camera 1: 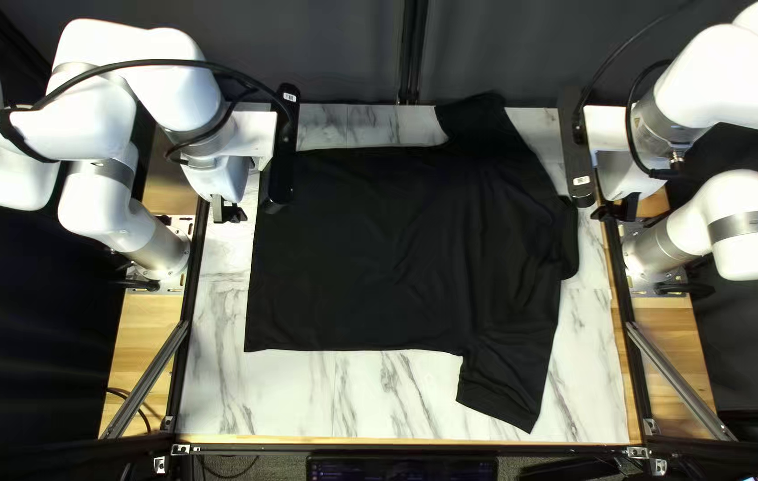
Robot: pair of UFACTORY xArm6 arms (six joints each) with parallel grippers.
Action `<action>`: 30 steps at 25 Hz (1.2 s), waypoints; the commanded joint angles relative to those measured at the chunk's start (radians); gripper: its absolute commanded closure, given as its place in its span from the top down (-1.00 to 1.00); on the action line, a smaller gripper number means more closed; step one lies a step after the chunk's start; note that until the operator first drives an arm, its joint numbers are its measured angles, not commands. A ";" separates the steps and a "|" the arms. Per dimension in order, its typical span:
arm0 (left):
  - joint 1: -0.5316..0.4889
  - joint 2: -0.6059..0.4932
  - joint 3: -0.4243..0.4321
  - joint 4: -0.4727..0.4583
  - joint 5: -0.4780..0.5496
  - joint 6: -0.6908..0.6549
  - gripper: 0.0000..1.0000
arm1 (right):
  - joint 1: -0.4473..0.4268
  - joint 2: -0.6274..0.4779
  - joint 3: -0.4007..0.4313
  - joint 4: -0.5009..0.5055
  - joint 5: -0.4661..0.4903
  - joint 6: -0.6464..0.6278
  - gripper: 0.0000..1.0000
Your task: Fold t-shirt
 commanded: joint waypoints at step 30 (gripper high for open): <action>-0.475 0.219 0.297 0.158 -0.391 -0.571 1.00 | 0.722 0.526 0.103 -0.231 -0.407 0.961 1.00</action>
